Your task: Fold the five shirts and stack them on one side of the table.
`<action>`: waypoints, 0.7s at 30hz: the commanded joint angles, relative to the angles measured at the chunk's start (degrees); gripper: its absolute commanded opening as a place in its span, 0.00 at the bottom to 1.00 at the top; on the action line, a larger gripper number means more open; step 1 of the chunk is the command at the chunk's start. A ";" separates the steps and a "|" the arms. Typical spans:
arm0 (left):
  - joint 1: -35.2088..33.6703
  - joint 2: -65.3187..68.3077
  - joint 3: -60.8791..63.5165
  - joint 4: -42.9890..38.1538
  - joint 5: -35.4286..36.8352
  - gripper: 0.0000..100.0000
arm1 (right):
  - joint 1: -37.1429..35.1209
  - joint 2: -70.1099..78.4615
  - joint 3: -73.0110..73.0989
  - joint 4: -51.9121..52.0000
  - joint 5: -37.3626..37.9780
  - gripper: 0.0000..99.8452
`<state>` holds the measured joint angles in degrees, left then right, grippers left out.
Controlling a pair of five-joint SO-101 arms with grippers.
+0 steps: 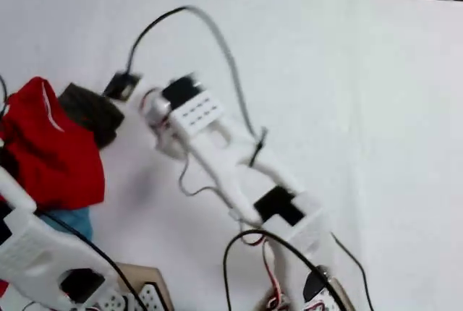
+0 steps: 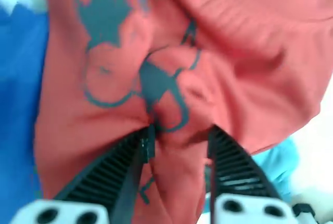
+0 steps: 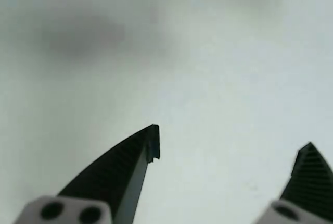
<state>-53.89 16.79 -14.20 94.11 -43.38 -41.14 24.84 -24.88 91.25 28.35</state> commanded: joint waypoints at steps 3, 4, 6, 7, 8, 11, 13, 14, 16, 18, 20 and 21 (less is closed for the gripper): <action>7.12 -0.88 -0.04 -0.62 5.54 0.03 | 8.31 -7.52 -2.11 3.30 0.44 0.41; 8.70 -0.88 -0.04 -0.62 6.24 0.02 | 9.89 -7.96 -2.11 3.91 0.44 0.41; 12.22 -0.97 -0.13 -0.44 7.82 0.02 | 13.41 -8.40 -2.02 4.44 0.44 0.41; 13.89 -0.97 -0.48 -0.26 8.62 0.02 | 15.43 -8.40 -2.02 4.44 0.44 0.41; 15.38 -0.97 -1.27 0.18 9.67 0.02 | 17.36 -8.48 -2.02 4.44 0.44 0.41; 21.71 -0.97 -6.73 2.64 12.31 0.02 | 23.08 -8.48 -2.02 4.44 0.44 0.41; 28.31 -0.97 -13.23 5.54 13.10 0.02 | 27.30 -8.31 -2.02 4.44 0.18 0.41; 32.18 -0.97 -17.19 7.12 13.80 0.02 | 29.76 -8.22 -2.02 4.53 0.09 0.41; 39.91 -1.05 -24.84 8.26 15.47 0.02 | 35.12 -7.96 -1.93 4.88 0.00 0.41; 47.21 -2.11 -30.55 8.26 16.70 0.02 | 40.40 -7.96 -0.53 4.79 0.00 0.41; 55.38 -3.87 -32.84 8.26 16.79 0.02 | 44.70 -7.96 1.67 4.62 0.18 0.41; 59.60 -4.84 -33.36 8.18 17.49 0.02 | 46.64 -7.96 2.99 4.44 0.35 0.41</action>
<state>-6.95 16.62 -41.89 101.32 -27.12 0.00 20.53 -23.38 95.65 28.35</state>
